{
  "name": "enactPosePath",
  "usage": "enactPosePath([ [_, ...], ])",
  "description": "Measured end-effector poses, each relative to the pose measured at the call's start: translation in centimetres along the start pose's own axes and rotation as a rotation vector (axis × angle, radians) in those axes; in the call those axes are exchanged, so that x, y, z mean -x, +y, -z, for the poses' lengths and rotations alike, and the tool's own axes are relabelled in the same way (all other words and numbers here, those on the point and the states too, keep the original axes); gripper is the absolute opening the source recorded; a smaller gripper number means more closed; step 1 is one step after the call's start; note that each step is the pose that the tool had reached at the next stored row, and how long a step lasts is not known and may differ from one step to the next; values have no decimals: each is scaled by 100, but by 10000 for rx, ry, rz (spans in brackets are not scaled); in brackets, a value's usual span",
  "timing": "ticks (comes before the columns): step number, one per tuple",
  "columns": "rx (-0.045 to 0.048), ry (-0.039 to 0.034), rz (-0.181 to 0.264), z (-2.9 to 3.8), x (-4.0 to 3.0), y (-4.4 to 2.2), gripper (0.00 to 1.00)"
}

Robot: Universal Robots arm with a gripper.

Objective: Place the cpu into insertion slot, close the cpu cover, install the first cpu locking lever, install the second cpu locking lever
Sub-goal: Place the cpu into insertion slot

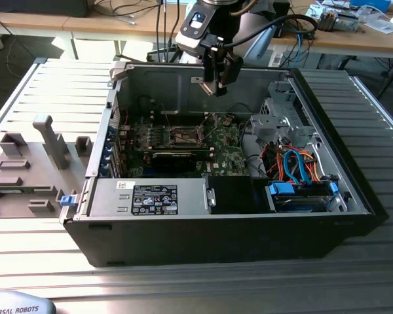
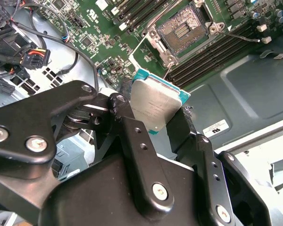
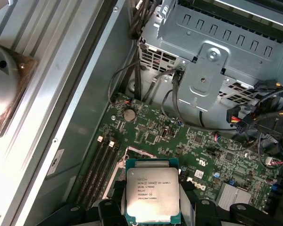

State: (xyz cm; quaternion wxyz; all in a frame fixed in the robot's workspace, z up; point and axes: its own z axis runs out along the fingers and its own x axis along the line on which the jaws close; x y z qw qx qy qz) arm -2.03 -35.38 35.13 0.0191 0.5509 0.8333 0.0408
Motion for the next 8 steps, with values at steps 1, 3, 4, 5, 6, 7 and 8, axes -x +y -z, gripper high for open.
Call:
enactPosePath([
  [1,0,-1,-4,0,0,0,54],
  [3,0,-2,-13,-1,0,0,54],
  [4,0,-3,-19,-2,0,0,54],
  [5,-1,-4,-29,-3,0,0,54],
  [6,0,-4,-39,-3,0,0,54],
  [7,0,-5,-45,-4,0,0,54],
  [8,0,-6,-51,-4,0,0,54],
])
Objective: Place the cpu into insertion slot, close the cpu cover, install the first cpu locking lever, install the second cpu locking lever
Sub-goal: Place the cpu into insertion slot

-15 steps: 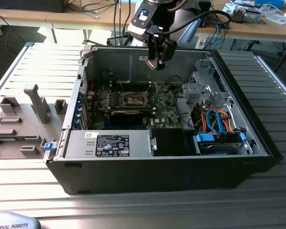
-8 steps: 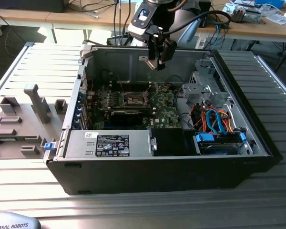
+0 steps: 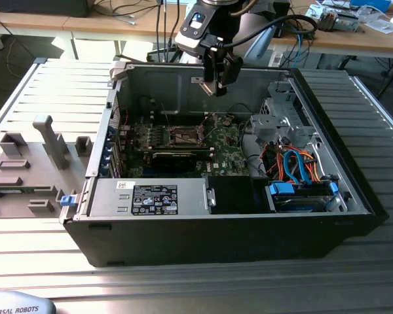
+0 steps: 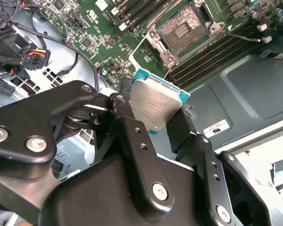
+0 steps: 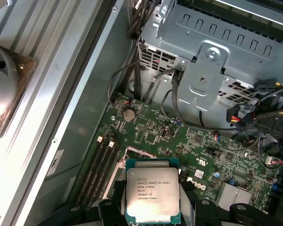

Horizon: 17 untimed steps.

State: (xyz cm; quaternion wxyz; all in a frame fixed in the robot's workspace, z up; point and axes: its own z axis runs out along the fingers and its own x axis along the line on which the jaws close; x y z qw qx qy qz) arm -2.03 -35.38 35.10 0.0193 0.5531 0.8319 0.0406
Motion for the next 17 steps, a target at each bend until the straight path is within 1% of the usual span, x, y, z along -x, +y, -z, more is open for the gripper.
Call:
enactPosePath([
  [17,0,-16,-117,-5,0,0,54],
])
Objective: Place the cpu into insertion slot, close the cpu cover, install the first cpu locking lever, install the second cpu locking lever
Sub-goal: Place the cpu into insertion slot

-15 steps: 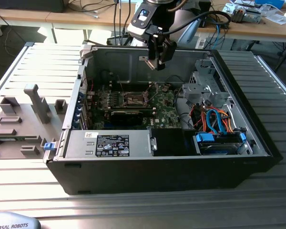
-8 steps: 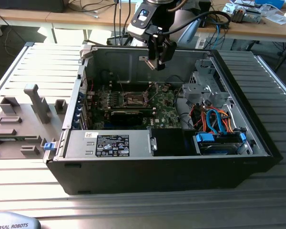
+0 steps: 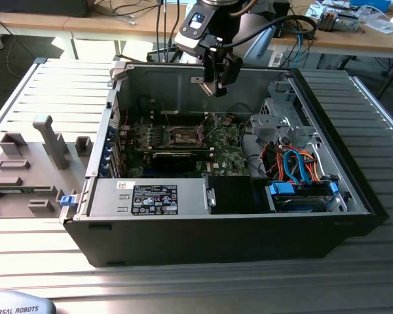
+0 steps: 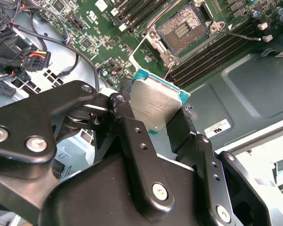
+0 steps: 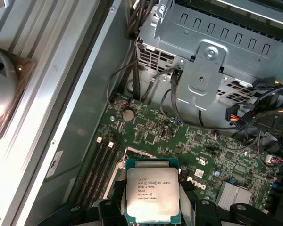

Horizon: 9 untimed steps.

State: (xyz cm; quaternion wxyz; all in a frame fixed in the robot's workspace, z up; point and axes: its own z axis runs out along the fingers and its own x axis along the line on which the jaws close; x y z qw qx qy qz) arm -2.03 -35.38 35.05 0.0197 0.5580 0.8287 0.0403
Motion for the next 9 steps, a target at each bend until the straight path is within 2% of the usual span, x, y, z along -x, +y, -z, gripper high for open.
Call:
enactPosePath([
  [9,0,-7,-53,-3,0,0,54],
])
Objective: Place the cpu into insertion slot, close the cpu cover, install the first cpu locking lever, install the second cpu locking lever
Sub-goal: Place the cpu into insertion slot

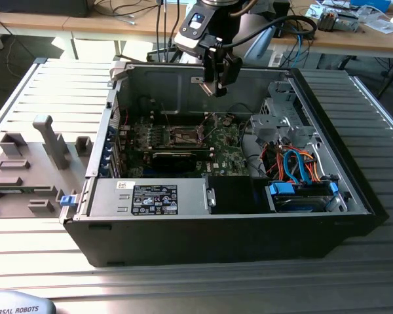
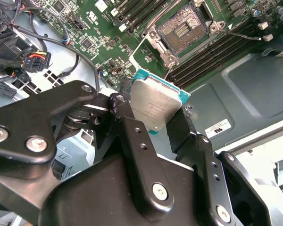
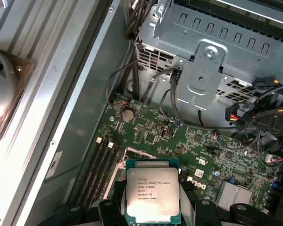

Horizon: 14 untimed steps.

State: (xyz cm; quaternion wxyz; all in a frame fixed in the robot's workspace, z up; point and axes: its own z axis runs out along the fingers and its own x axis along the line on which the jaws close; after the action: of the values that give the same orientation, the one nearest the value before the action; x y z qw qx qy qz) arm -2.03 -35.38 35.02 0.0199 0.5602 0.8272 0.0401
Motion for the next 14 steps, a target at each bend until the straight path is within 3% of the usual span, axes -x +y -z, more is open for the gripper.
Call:
enactPosePath([
  [14,-1,-11,-80,-6,0,-1,54],
])
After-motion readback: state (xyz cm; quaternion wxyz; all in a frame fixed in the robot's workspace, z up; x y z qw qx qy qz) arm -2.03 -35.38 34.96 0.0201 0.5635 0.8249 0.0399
